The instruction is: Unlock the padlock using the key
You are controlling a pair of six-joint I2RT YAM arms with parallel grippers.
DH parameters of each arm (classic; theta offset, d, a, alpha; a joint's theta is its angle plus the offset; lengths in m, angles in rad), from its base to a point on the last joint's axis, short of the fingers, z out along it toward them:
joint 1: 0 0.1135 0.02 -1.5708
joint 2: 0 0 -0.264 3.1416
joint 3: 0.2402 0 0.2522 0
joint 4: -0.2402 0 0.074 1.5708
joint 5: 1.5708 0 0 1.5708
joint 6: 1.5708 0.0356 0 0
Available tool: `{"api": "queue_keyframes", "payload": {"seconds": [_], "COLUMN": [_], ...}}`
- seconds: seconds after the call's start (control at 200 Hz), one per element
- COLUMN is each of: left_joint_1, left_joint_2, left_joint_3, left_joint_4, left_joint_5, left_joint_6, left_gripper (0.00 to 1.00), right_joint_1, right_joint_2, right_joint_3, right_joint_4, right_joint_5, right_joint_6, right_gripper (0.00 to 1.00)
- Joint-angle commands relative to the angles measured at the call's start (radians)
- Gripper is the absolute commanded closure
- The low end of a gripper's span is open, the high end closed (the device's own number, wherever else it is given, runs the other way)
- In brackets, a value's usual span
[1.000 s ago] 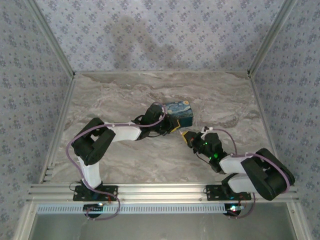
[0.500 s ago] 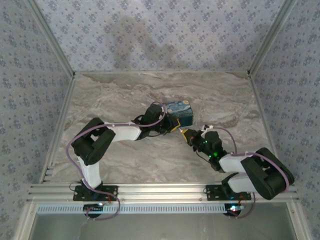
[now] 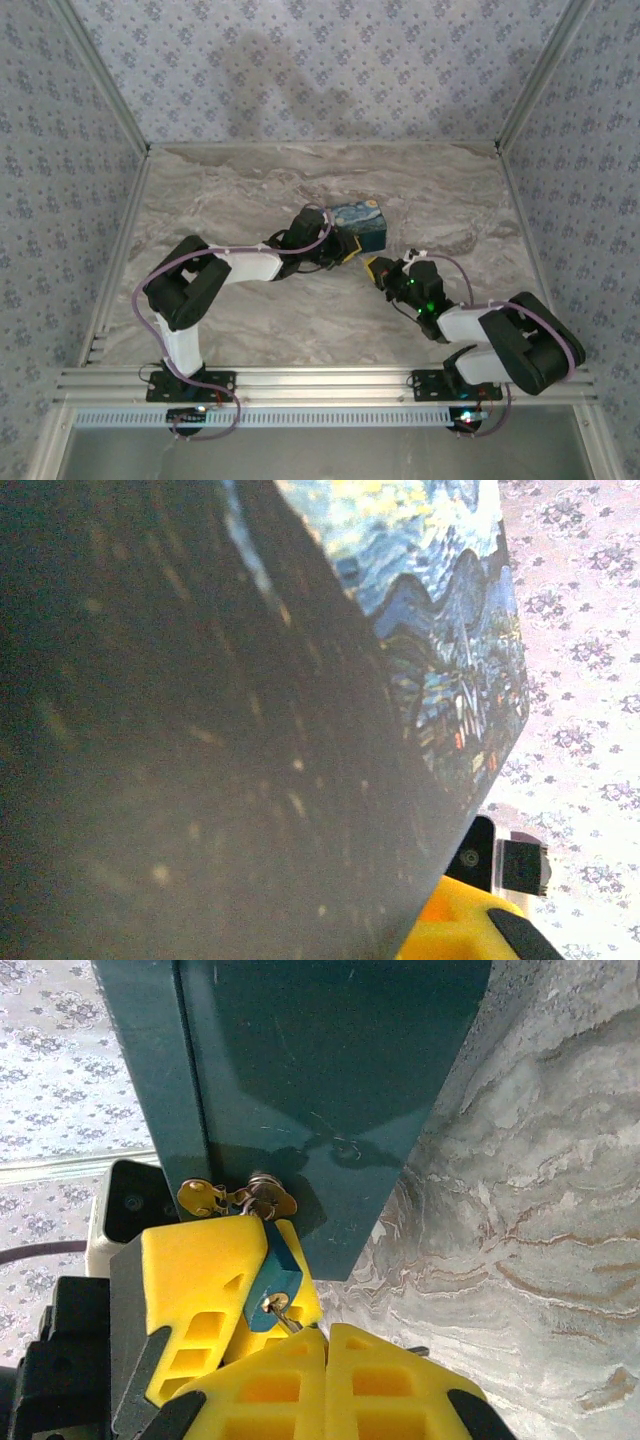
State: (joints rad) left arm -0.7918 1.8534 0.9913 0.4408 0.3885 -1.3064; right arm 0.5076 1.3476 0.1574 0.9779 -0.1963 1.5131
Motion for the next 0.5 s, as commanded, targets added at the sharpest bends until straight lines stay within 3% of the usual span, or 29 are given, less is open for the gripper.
{"api": "queue_keyframes", "payload": {"seconds": [0.0, 0.495], "left_joint_1": [-0.021, -0.024], "left_joint_2": [0.001, 0.003], "left_joint_3": [0.000, -0.016], "left_joint_4": [0.072, 0.105], "left_joint_5": [0.036, 0.025], "left_joint_6": [-0.020, -0.031], "left_gripper": [0.85, 0.85], "right_joint_1": [-0.002, 0.045], "right_joint_2": [0.027, 0.023], "right_joint_3": [0.042, 0.032], "right_joint_4": [0.062, 0.110], "right_joint_5": [0.024, 0.103], "right_joint_6": [0.045, 0.156], "right_gripper": [1.00, 1.00]}}
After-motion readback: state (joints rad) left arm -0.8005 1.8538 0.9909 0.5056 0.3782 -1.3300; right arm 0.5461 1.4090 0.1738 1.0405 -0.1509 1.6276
